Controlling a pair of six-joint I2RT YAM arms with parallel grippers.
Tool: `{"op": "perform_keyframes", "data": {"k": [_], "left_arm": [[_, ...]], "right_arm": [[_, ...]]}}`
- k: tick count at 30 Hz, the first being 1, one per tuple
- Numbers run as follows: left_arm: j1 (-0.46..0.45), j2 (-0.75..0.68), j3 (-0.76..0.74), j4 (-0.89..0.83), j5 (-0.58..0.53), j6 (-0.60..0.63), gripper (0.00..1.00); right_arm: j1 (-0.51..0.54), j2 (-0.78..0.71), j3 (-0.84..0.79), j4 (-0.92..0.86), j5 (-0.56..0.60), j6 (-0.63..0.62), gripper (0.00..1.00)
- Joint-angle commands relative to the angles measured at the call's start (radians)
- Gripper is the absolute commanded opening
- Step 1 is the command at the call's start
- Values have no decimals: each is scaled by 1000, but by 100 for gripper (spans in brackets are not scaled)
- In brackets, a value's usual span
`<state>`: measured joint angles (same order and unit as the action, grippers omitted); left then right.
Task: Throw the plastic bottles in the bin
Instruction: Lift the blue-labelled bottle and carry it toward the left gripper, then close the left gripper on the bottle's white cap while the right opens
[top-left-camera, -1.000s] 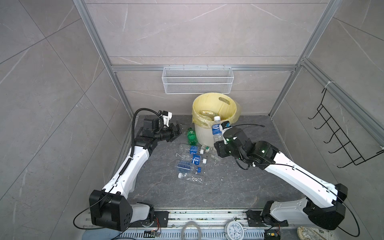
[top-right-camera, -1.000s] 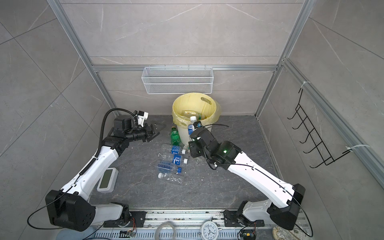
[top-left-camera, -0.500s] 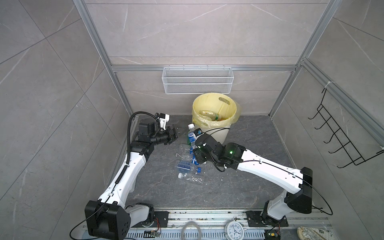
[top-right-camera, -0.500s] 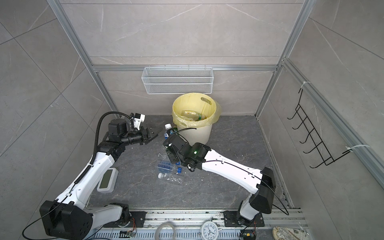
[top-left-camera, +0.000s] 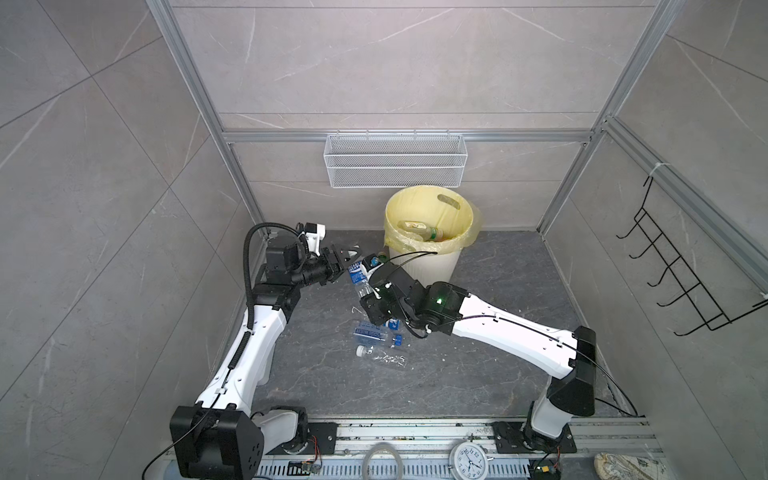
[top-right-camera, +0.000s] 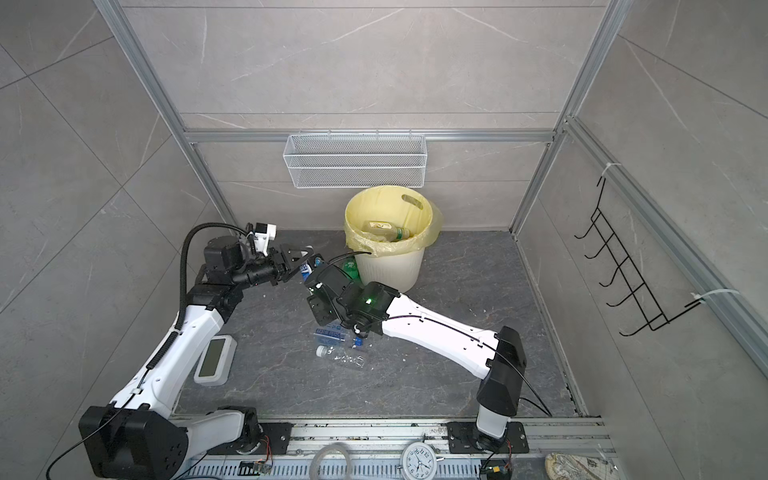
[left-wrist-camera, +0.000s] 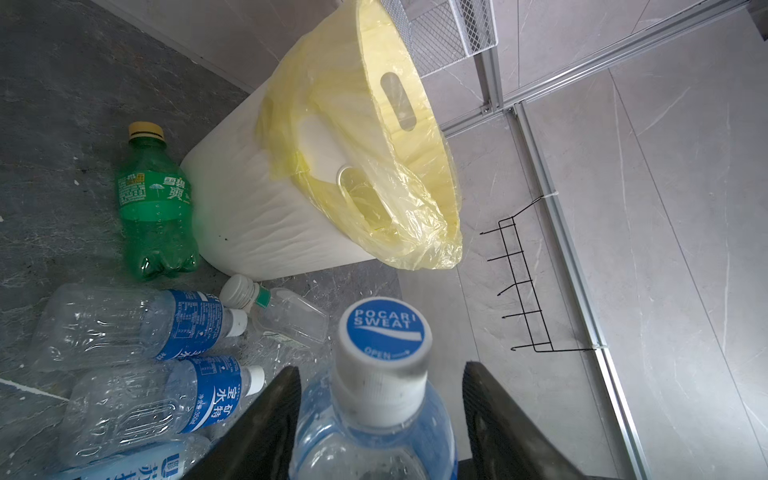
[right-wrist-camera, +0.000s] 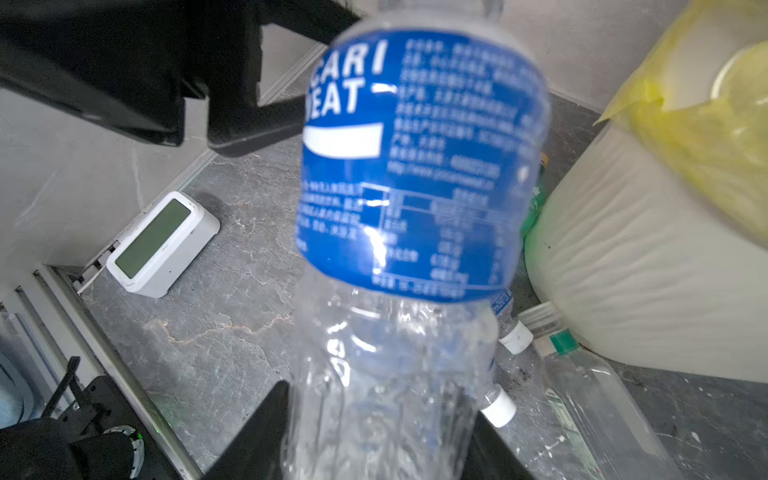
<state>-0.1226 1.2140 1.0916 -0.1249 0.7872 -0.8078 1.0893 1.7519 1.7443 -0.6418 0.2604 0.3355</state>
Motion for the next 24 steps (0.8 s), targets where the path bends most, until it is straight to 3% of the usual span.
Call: {"op": "perform_keyframes", "data": {"k": [1,14,24], "left_arm": [[3,-35,-16,44,13,-18,64],[14,-27,25,13,-23,11,45],[14,-6,23,11,-42,65,37]], "right_arm": [[7,26,42,40,-9,-19,53],[7,41,34,70,-71,-59,52],[8,37,11,81,-112,-94,52]]}}
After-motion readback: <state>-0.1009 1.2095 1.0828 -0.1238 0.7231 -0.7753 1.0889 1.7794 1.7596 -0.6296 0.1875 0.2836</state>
